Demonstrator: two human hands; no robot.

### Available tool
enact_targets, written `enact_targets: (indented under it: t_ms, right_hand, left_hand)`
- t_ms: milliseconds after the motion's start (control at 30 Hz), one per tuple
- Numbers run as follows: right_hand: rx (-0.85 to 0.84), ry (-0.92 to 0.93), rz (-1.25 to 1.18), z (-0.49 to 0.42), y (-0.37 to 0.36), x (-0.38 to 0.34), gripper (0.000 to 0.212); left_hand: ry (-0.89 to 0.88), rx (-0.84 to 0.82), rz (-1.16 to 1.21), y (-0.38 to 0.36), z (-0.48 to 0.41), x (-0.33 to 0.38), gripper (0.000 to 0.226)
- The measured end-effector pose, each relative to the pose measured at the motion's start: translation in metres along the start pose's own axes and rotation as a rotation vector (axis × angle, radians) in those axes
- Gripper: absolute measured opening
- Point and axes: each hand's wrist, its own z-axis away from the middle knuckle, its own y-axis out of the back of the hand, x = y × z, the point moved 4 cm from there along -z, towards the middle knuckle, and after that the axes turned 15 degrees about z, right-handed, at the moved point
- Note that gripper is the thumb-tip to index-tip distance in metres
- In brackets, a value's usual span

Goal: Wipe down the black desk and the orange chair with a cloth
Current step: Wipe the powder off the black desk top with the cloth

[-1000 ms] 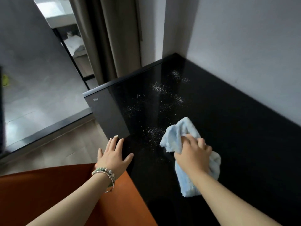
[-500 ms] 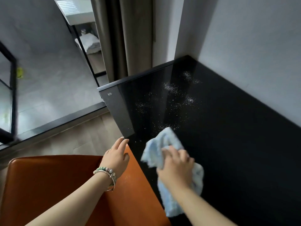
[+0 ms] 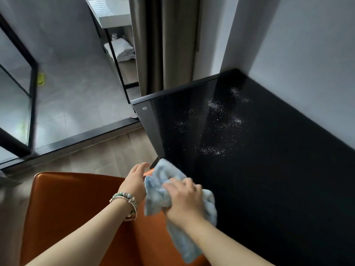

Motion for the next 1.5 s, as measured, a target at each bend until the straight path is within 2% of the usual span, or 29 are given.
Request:
enact_targets:
  t_ms: [67, 133, 233, 367, 467, 800, 900, 1100, 1333, 1500]
  right_hand:
    - [-0.016, 0.023, -0.099, -0.007, 0.003, -0.007, 0.036]
    - [-0.034, -0.057, -0.214, -0.016, 0.007, 0.008, 0.038]
    - [0.058, -0.205, -0.249, -0.028, 0.029, 0.045, 0.036]
    - [0.015, -0.284, -0.218, -0.032, 0.040, 0.079, 0.027]
    - [-0.002, -0.269, -0.188, -0.030, 0.040, 0.087, 0.029]
    - [-0.012, -0.327, -0.180, -0.017, 0.044, 0.055, 0.041]
    - [0.001, -0.377, -0.164, -0.015, 0.045, 0.031, 0.038]
    - [0.036, -0.525, -0.152, 0.007, 0.046, -0.015, 0.018]
    - [0.033, -0.929, -0.043, 0.068, 0.054, 0.041, 0.012]
    - [-0.045, -0.997, -0.044, 0.068, 0.035, 0.073, 0.015]
  left_hand:
    - [0.011, 0.034, 0.047, 0.007, -0.001, 0.002, 0.045]
    - [0.001, 0.123, 0.098, 0.015, -0.004, 0.010, 0.041]
    - [-0.037, 0.196, 0.144, 0.019, -0.007, 0.026, 0.036]
    - [-0.071, 0.174, 0.130, 0.012, -0.008, 0.041, 0.036]
    - [-0.078, 0.162, 0.102, 0.006, -0.010, 0.049, 0.038]
    - [-0.182, 0.127, 0.067, 0.031, 0.006, 0.047, 0.038]
    - [-0.199, 0.095, 0.079, 0.046, 0.016, 0.033, 0.038]
    - [-0.275, -0.030, 0.022, 0.069, 0.026, 0.011, 0.042]
    - [-0.358, -0.176, -0.067, 0.057, 0.021, 0.019, 0.044]
    - [-0.323, -0.219, -0.101, 0.037, -0.001, 0.025, 0.042]
